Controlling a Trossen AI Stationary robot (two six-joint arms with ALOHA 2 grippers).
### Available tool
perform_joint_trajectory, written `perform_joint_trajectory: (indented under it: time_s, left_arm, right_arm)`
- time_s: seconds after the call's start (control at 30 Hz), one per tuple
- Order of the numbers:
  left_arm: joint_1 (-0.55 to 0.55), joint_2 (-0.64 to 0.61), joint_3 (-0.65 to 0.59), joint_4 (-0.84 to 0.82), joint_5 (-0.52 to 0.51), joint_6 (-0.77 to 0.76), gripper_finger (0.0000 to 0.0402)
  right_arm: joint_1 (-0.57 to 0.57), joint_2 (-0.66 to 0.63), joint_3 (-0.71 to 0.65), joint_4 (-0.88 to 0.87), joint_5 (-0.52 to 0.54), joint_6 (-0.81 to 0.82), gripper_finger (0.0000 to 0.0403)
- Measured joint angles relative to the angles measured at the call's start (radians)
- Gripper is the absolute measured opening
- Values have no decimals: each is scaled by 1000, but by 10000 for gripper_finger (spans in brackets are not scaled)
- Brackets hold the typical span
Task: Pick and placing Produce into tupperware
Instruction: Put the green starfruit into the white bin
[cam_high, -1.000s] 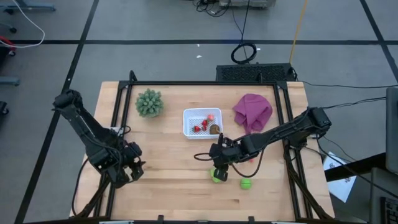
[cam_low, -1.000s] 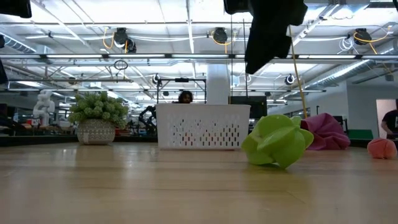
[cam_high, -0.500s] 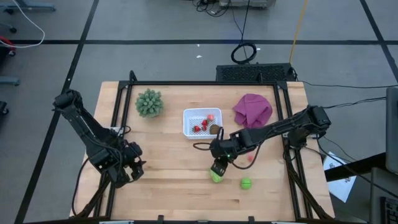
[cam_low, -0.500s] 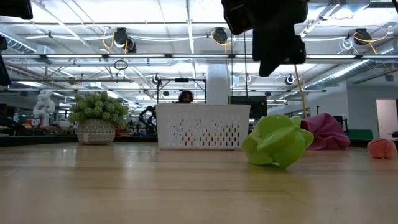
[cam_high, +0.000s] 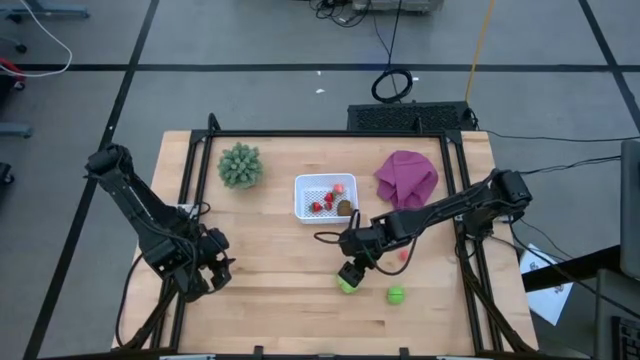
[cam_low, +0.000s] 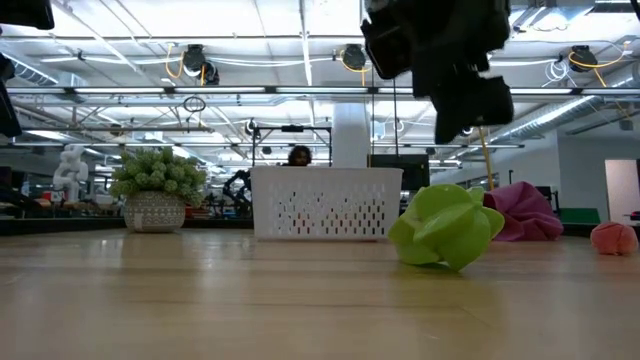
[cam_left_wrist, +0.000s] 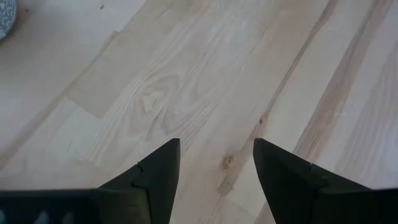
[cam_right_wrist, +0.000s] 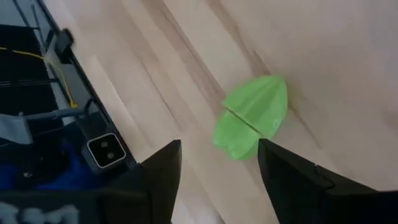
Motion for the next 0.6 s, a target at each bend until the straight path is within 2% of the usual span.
perform_joint_trajectory:
  time_s: [0.23,0.53,0.6]
  left_arm:
    - [0,0,0,0,0,6,207]
    - [0,0,0,2,-1,26,207]
    - [0,0,0,3,-1,26,207]
  right_arm:
    - [0,1,-76,28,-9,42,207]
    - [4,27,-81,110,-12,77,207]
    - [7,56,-81,137,-43,83,207]
